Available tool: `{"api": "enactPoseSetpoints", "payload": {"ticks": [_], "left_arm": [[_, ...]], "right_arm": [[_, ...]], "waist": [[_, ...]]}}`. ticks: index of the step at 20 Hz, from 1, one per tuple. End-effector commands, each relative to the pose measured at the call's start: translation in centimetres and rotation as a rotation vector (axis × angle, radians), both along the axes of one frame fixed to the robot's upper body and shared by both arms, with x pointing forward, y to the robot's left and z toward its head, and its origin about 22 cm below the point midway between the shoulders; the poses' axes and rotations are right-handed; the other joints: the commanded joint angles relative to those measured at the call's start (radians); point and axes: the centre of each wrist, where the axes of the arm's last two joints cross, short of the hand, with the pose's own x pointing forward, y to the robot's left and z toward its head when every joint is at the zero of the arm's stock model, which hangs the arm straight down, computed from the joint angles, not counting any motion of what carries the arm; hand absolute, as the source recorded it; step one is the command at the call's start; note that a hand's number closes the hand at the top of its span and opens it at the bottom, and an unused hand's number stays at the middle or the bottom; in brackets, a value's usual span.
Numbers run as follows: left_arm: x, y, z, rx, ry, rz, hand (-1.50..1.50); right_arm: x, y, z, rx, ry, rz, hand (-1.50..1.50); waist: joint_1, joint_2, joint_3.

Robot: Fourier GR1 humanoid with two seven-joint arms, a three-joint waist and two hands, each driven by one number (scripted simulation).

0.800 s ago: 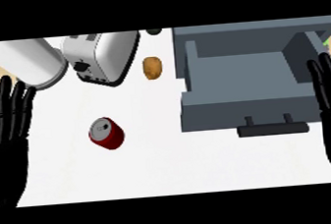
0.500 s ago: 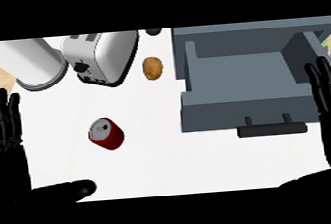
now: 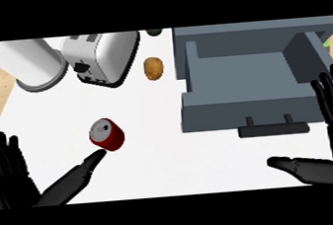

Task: Pick up the can, place it into the drawer and close the drawer

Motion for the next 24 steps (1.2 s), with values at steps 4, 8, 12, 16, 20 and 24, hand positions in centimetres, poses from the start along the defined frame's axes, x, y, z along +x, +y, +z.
{"api": "enactPoseSetpoints", "payload": {"ticks": [4, 8, 12, 16, 20, 24], "left_arm": [[-1.1, -4.4, 1.3, -0.019, 0.026, 0.035, -1.50], [0.9, -4.6, 2.0, -0.043, 0.040, 0.029, -1.50], [3.7, -4.9, -0.3, -0.031, 0.087, 0.037, -1.50], [3.9, -5.0, -2.1, -0.048, 0.103, 0.057, -1.50], [1.5, -5.2, -5.5, -0.043, 0.148, 0.073, -1.50], [5.4, -6.4, -7.3, -0.037, 0.160, 0.084, -1.50]], "right_arm": [[-1.0, 0.5, -0.5, 0.000, 0.032, -0.005, -1.50], [-0.1, -1.4, 0.3, 0.002, 0.022, -0.010, -1.50], [-1.4, -1.3, -2.1, -0.005, 0.013, -0.022, -1.50], [-1.7, -2.3, 0.1, 0.001, 0.002, -0.039, -1.50], [-2.2, -2.6, -0.2, -0.011, -0.004, -0.038, -1.50], [-2.8, -2.3, -0.6, -0.009, -0.003, -0.018, -1.50]], "waist": [[-0.004, 0.000, -0.001], [-0.003, 0.000, -0.001], [-0.007, 0.001, -0.002], [-0.006, 0.000, -0.002], [-0.003, 0.000, -0.003], [-0.009, 0.001, -0.002]]}}
